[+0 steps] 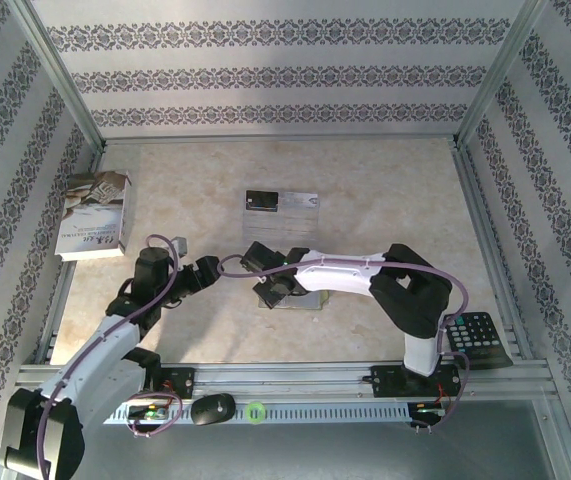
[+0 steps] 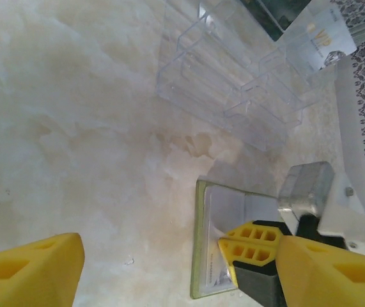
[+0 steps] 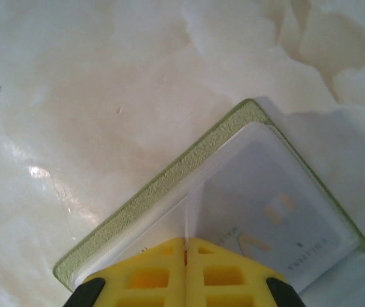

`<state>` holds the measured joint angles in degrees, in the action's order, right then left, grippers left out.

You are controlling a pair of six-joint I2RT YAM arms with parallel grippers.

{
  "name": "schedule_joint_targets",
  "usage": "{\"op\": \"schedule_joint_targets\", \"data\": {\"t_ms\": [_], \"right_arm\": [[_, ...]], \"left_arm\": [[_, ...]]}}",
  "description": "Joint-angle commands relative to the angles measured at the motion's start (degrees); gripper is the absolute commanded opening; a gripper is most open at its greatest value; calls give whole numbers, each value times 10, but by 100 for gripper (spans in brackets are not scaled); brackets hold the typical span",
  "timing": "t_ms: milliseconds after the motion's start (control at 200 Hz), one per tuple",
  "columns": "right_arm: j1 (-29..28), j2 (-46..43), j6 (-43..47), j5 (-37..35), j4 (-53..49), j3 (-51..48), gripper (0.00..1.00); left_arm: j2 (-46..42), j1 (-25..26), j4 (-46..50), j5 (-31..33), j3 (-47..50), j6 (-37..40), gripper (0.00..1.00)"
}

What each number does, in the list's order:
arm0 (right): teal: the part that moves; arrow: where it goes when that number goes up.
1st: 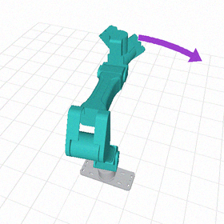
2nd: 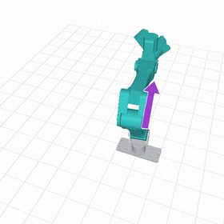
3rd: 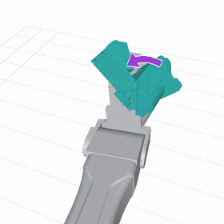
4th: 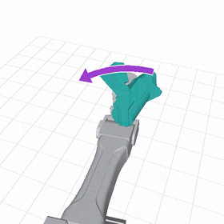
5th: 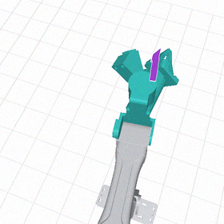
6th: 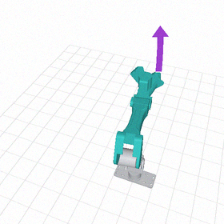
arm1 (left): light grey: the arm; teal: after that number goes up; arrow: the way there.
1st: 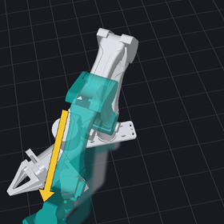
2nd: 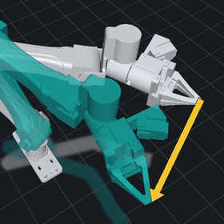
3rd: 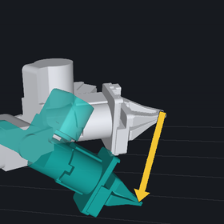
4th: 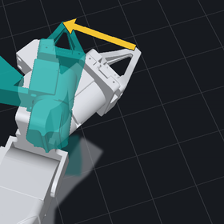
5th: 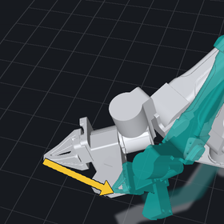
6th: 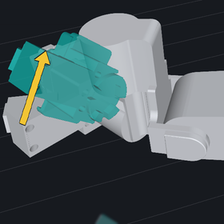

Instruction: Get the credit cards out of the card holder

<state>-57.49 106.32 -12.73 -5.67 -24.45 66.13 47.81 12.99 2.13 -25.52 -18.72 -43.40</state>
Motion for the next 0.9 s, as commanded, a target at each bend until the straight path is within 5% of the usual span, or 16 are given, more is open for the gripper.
{"op": "schedule_joint_targets", "data": {"t_ms": [0, 190, 465, 894], "right_arm": [[10, -33, 15, 31, 53, -29, 0], [45, -69, 8, 145, 149, -61, 0], [52, -83, -23, 160, 188, -97, 0], [59, -103, -42, 176, 234, -152, 0]], "left_arm": [[19, 19, -26, -17, -4, 3, 72], [87, 103, -78, 18, -6, -3, 57], [222, 199, -144, 80, -44, 18, 33], [345, 246, -191, 99, -79, 14, 17]]}}
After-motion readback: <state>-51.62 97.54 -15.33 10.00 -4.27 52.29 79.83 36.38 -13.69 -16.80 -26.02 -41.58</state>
